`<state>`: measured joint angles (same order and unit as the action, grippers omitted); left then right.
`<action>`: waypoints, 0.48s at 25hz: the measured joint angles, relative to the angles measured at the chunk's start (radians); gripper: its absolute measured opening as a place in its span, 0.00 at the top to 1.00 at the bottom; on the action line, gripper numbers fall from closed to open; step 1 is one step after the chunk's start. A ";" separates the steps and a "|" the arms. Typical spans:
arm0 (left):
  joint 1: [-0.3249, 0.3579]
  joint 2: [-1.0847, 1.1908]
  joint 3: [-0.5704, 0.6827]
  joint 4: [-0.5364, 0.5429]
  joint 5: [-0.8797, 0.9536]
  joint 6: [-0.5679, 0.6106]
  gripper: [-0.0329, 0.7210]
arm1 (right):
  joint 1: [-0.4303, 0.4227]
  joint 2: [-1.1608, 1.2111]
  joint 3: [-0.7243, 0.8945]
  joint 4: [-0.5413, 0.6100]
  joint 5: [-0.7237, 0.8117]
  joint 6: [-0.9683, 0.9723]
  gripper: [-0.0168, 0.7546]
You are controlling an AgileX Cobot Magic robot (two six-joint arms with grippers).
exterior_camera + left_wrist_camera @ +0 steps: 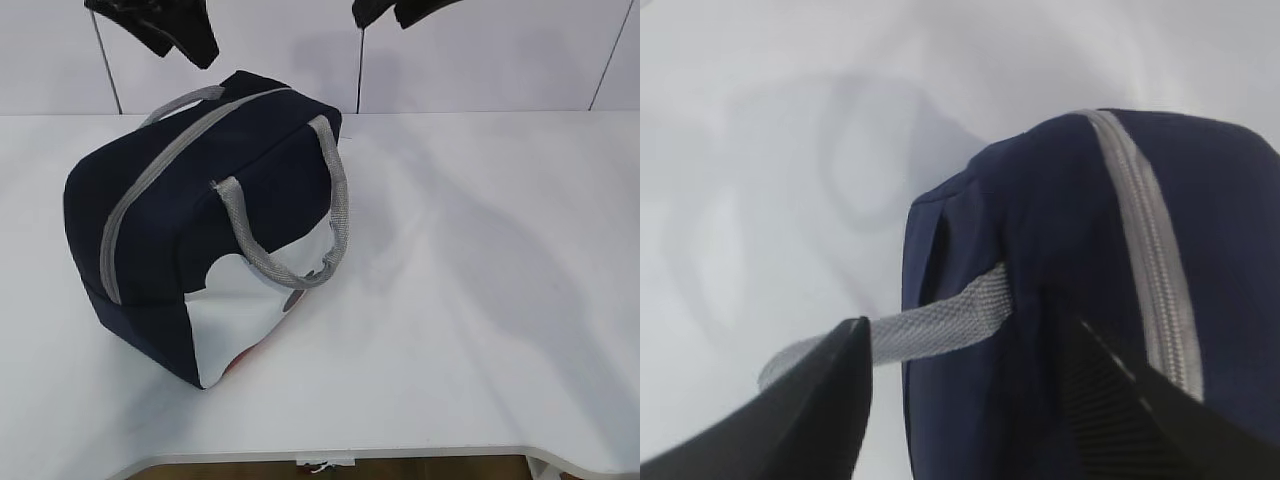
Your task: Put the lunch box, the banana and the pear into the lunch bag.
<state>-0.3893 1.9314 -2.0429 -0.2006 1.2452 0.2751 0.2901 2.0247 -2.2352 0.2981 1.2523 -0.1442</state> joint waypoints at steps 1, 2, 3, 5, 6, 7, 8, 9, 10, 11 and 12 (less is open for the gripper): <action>0.000 -0.004 0.000 0.010 0.001 -0.032 0.35 | 0.000 -0.019 0.012 -0.007 0.000 0.000 0.41; 0.000 -0.011 0.000 0.019 0.001 -0.057 0.35 | 0.000 -0.041 0.026 -0.013 0.000 0.000 0.41; 0.000 -0.015 0.003 0.029 0.001 -0.072 0.36 | 0.000 -0.061 0.046 -0.020 0.000 0.000 0.41; 0.000 -0.043 0.028 0.042 0.003 -0.089 0.36 | 0.000 -0.120 0.097 -0.030 0.000 0.002 0.41; 0.000 -0.060 0.042 0.051 0.003 -0.094 0.36 | 0.000 -0.147 0.128 -0.038 0.000 0.002 0.41; 0.000 -0.075 0.064 0.063 0.003 -0.096 0.36 | 0.000 -0.181 0.160 -0.045 0.002 0.004 0.41; 0.000 -0.094 0.089 0.070 0.003 -0.098 0.36 | 0.000 -0.216 0.192 -0.052 0.002 0.004 0.41; 0.000 -0.115 0.113 0.076 0.003 -0.099 0.36 | 0.000 -0.252 0.218 -0.061 0.002 0.006 0.41; 0.000 -0.133 0.142 0.081 0.003 -0.099 0.36 | 0.000 -0.281 0.249 -0.070 0.002 0.006 0.41; 0.000 -0.155 0.174 0.088 0.003 -0.100 0.37 | 0.000 -0.316 0.279 -0.074 0.002 0.007 0.41; 0.000 -0.180 0.206 0.092 0.004 -0.100 0.37 | 0.000 -0.352 0.304 -0.081 0.002 0.011 0.41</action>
<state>-0.3893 1.7517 -1.8364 -0.1086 1.2490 0.1749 0.2901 1.6732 -1.9314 0.2175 1.2542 -0.1327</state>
